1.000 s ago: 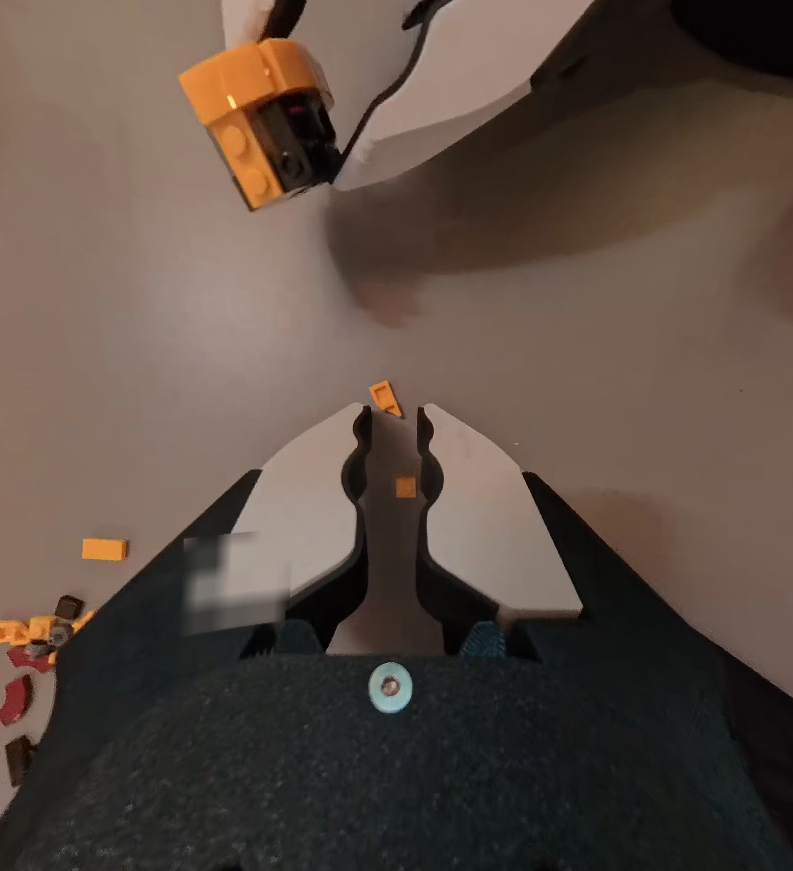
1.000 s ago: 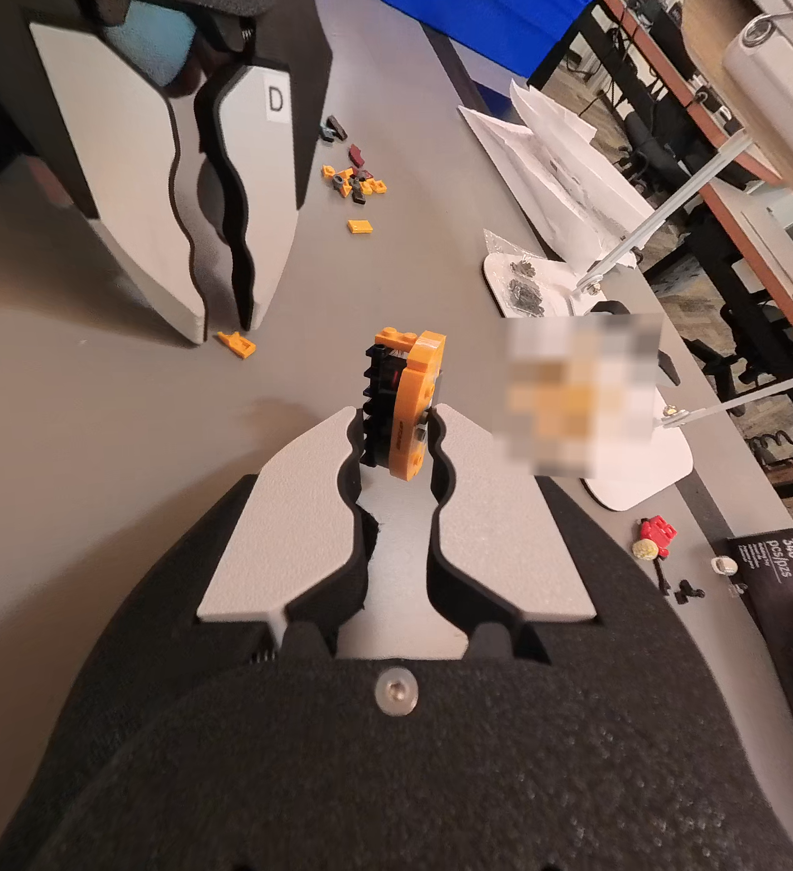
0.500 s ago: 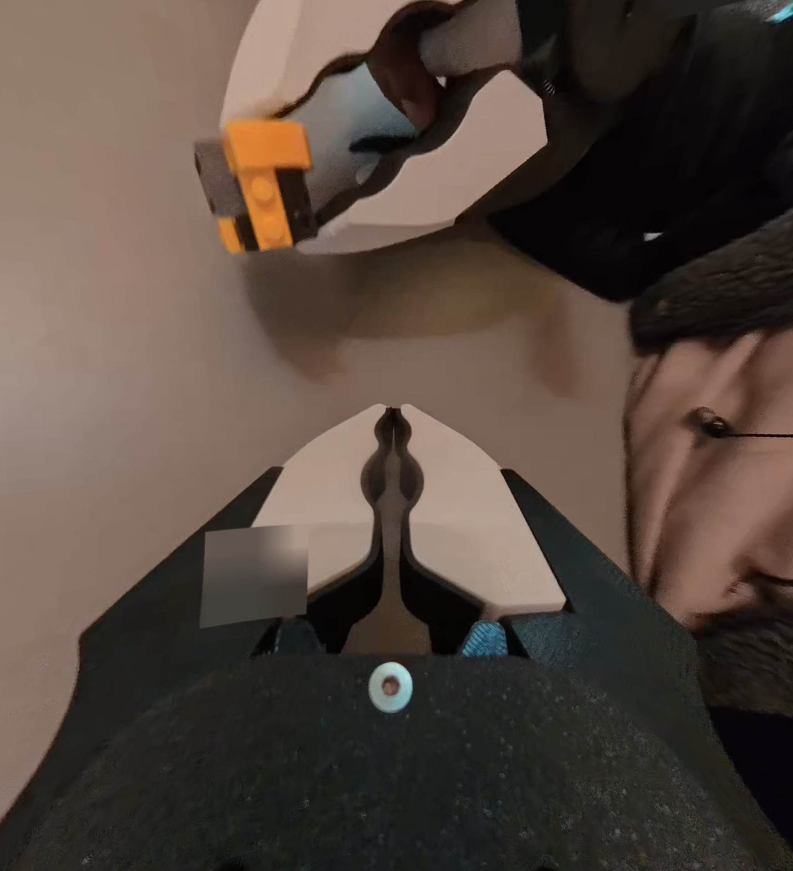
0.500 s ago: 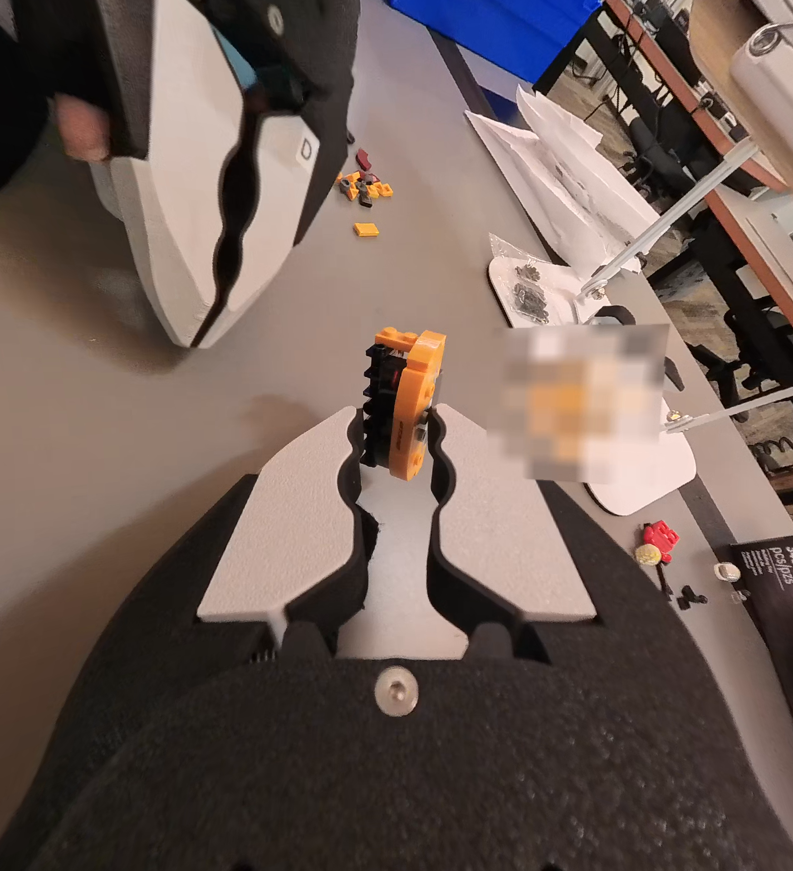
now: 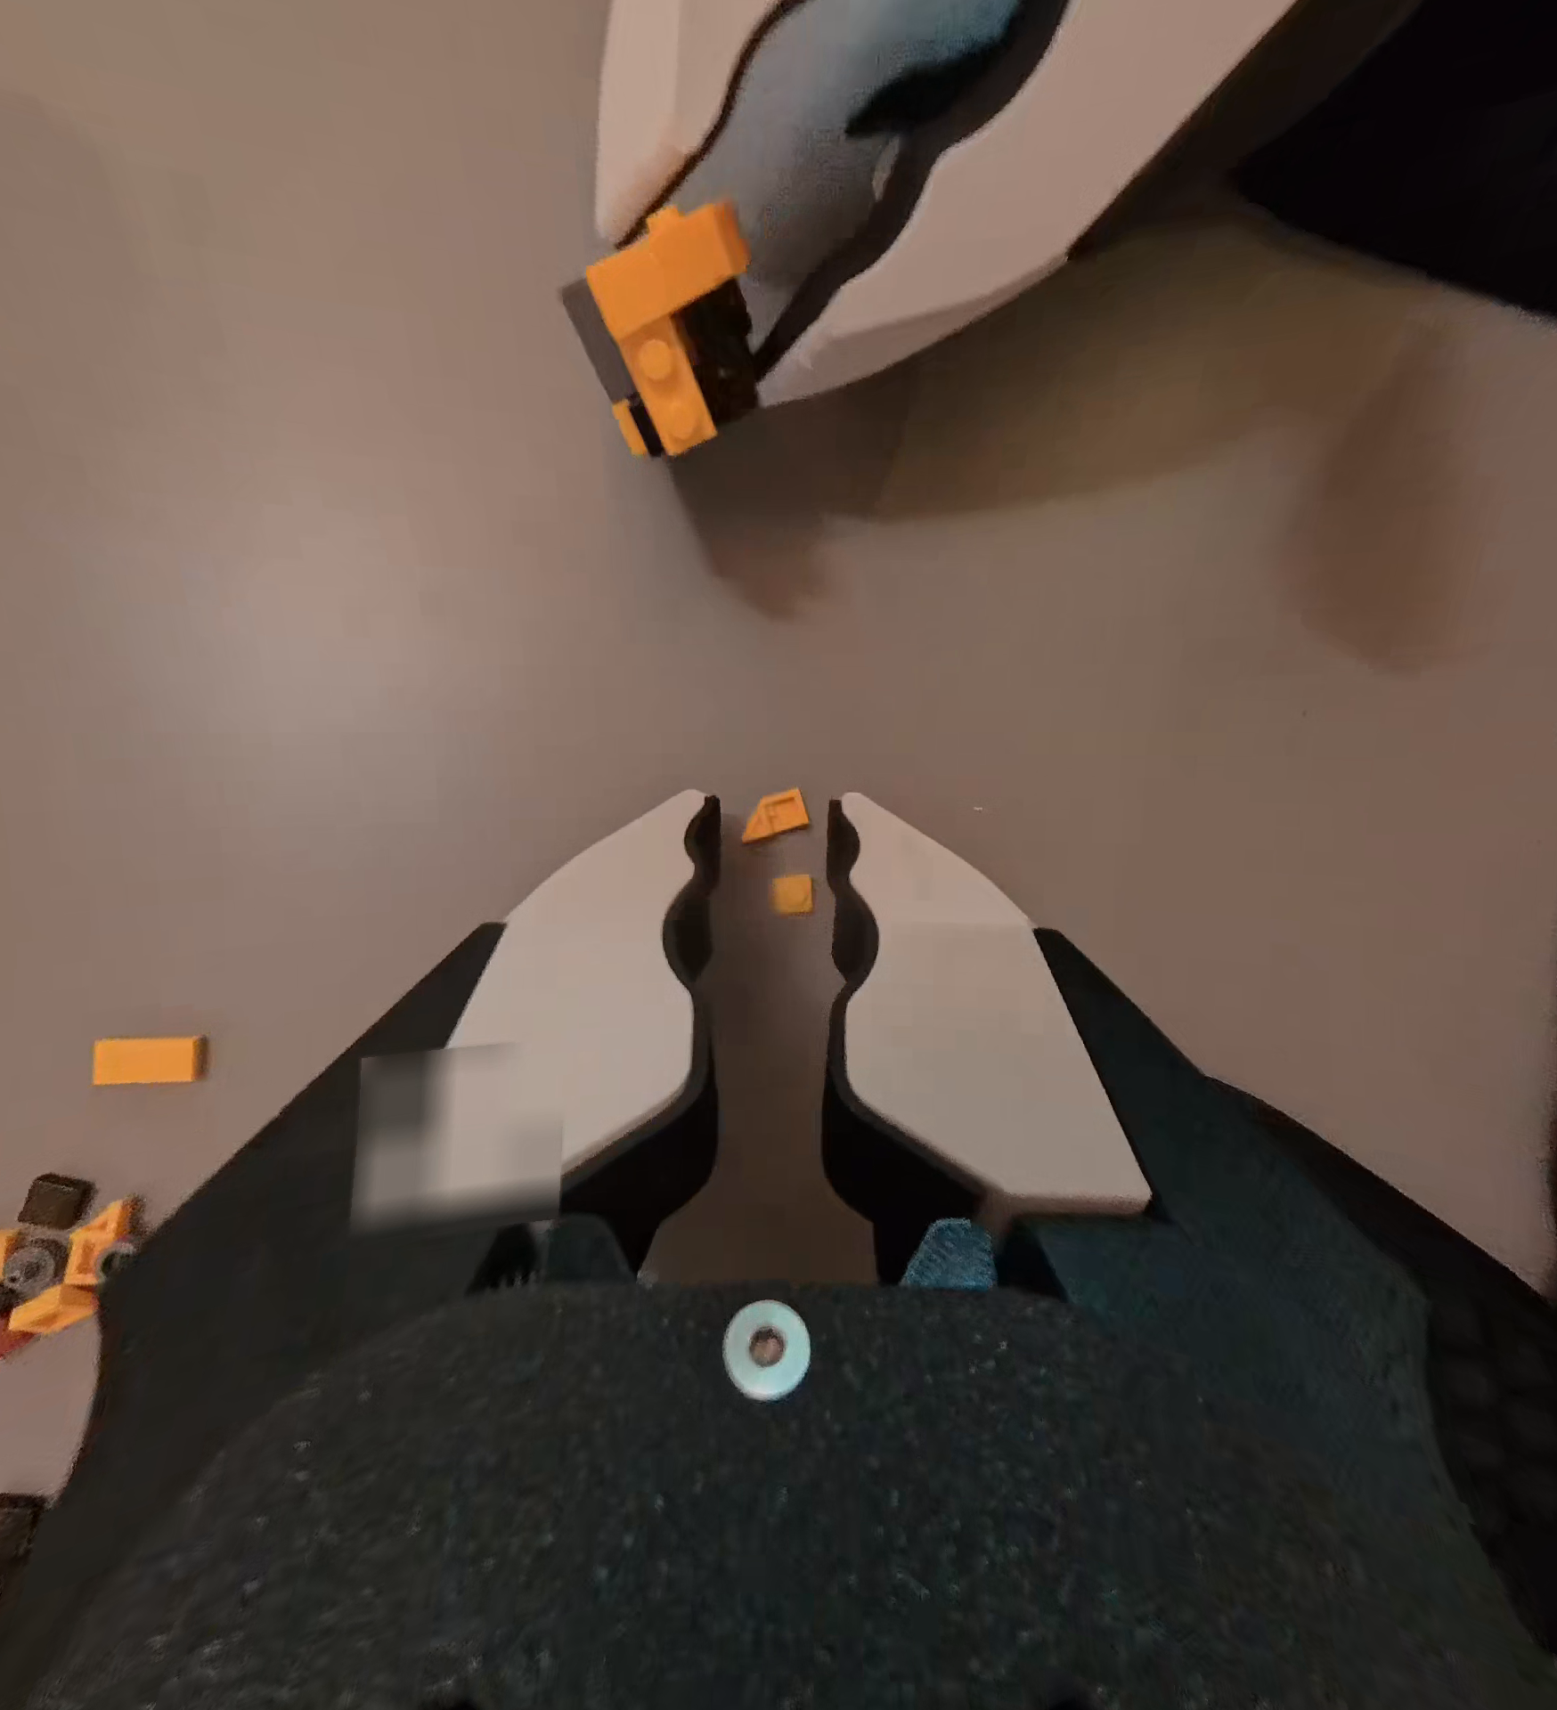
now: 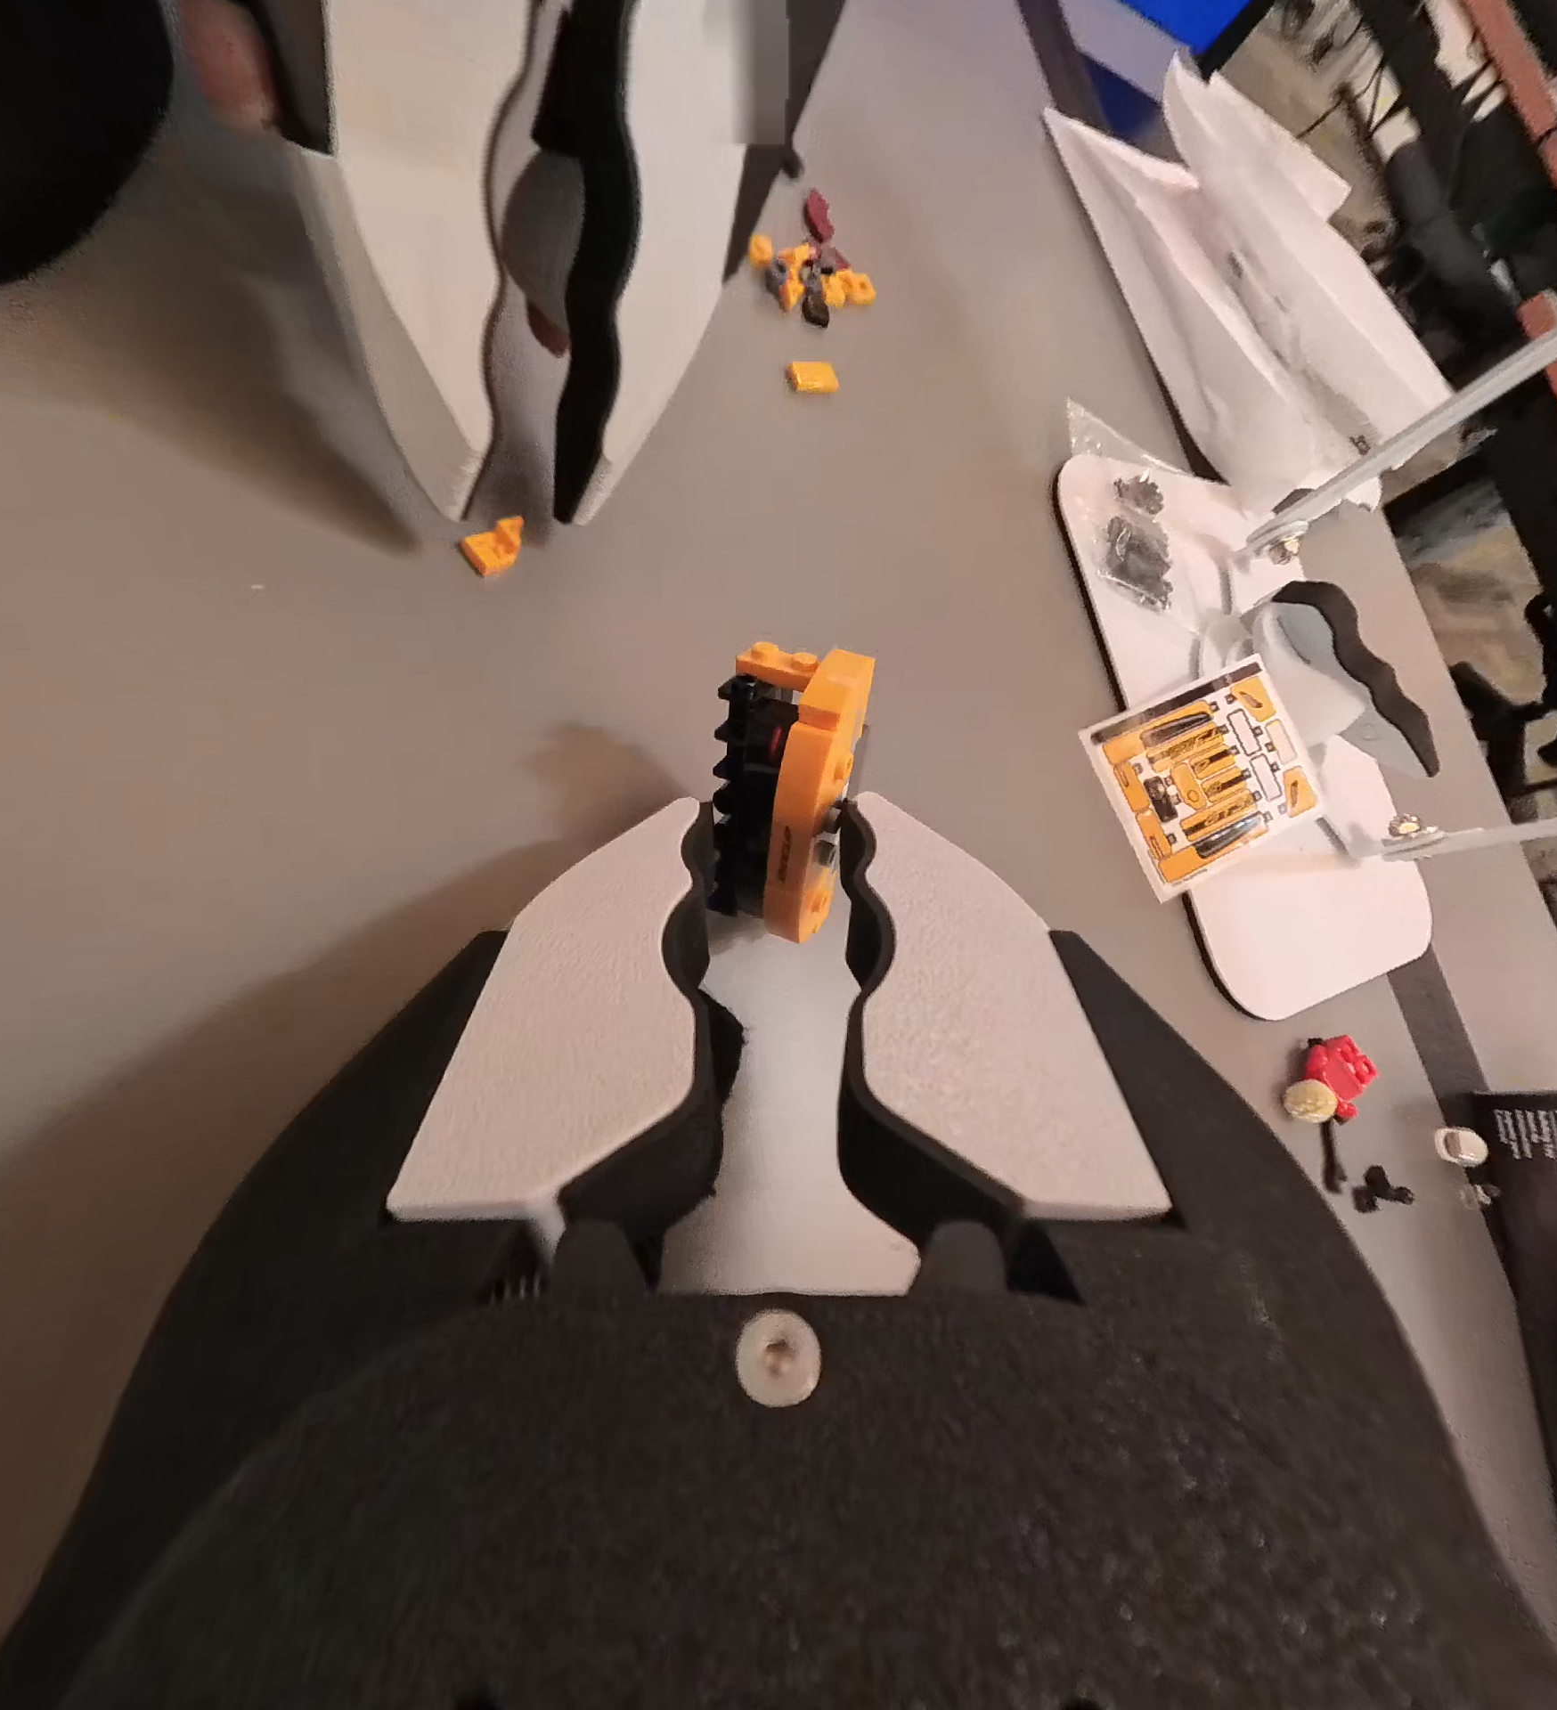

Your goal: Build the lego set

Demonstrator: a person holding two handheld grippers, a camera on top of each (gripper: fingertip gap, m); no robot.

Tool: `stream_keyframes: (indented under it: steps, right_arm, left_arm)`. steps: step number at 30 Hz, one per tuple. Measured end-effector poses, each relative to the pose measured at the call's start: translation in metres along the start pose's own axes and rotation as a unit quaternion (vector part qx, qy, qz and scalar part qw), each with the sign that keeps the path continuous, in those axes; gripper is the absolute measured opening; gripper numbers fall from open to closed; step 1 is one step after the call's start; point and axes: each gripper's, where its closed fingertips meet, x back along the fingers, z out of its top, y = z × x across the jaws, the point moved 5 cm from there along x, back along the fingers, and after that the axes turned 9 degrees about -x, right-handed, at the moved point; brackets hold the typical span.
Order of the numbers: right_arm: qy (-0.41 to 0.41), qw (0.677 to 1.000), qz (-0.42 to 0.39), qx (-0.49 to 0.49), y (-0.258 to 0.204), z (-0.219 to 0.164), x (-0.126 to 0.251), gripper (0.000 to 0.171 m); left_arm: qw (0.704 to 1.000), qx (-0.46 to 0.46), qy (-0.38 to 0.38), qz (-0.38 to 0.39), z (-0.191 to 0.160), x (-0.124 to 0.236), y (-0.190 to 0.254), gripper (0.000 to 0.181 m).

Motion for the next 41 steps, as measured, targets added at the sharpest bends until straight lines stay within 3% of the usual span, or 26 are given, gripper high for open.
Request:
stream_keyframes:
  steps: [7, 10, 13, 16, 19, 23, 29, 35, 41]
  right_arm:
    - [-0.072, 0.992, 0.107, -0.006, 0.001, 0.005, 0.006, 0.026]
    - [-0.095, 0.982, 0.164, 0.017, 0.000, 0.011, 0.005, 0.026]
    - [-0.050, 0.970, 0.236, -0.001, -0.006, 0.025, 0.000, 0.026]
    - [0.045, 0.952, 0.297, -0.063, -0.011, 0.041, -0.004, 0.026]
    - [0.103, 0.935, 0.324, -0.102, -0.016, 0.044, -0.003, 0.026]
    - [0.098, 0.939, 0.313, -0.107, -0.020, 0.036, -0.004, 0.025]
    - [0.001, 0.970, 0.222, -0.100, -0.007, 0.012, -0.006, 0.034]
    - [0.003, 0.980, 0.159, -0.116, -0.005, 0.004, 0.010, 0.034]
    - [0.005, 0.981, 0.151, -0.124, -0.023, 0.003, 0.015, 0.033]
  left_arm:
    - [0.999, -0.022, -0.007, 0.040, -0.002, -0.005, 0.006, 0.025]
    - [0.998, -0.026, 0.024, 0.056, 0.000, 0.002, 0.004, 0.024]
    - [0.991, -0.038, 0.113, 0.061, 0.008, 0.008, 0.005, 0.024]
    - [0.971, -0.055, 0.225, 0.056, 0.019, 0.015, 0.009, 0.034]
    - [0.956, -0.086, 0.273, 0.065, 0.027, 0.025, 0.011, 0.037]
    - [0.957, -0.117, 0.257, 0.066, 0.031, 0.021, 0.013, 0.029]
    - [0.969, -0.111, 0.185, 0.118, 0.032, 0.002, -0.002, 0.028]
    - [0.981, -0.094, 0.111, 0.127, 0.046, -0.002, -0.016, 0.027]
    - [0.982, -0.087, 0.127, 0.112, 0.049, -0.003, -0.020, 0.026]
